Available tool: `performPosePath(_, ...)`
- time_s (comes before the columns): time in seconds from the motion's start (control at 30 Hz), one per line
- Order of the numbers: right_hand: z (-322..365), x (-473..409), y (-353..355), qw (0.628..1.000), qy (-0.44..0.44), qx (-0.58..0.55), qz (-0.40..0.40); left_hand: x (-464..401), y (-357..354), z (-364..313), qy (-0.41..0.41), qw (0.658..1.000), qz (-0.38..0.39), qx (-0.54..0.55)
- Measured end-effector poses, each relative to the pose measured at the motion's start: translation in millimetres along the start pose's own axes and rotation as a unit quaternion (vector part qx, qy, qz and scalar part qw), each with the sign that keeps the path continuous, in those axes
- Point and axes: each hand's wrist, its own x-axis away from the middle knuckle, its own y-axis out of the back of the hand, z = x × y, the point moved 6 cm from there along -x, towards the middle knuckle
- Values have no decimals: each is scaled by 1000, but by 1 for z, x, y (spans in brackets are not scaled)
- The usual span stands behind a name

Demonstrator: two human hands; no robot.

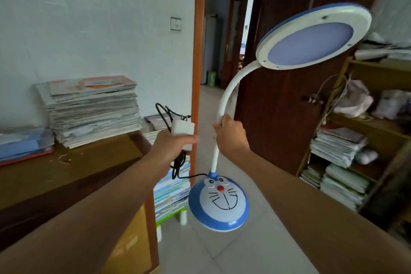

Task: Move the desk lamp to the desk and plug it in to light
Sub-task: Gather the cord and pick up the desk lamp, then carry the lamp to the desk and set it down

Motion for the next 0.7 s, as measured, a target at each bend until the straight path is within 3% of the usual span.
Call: performPosePath(0.7, -303, 14, 252, 979, -137, 98, -117, 25, -388, 23, 22, 981, 191, -17)
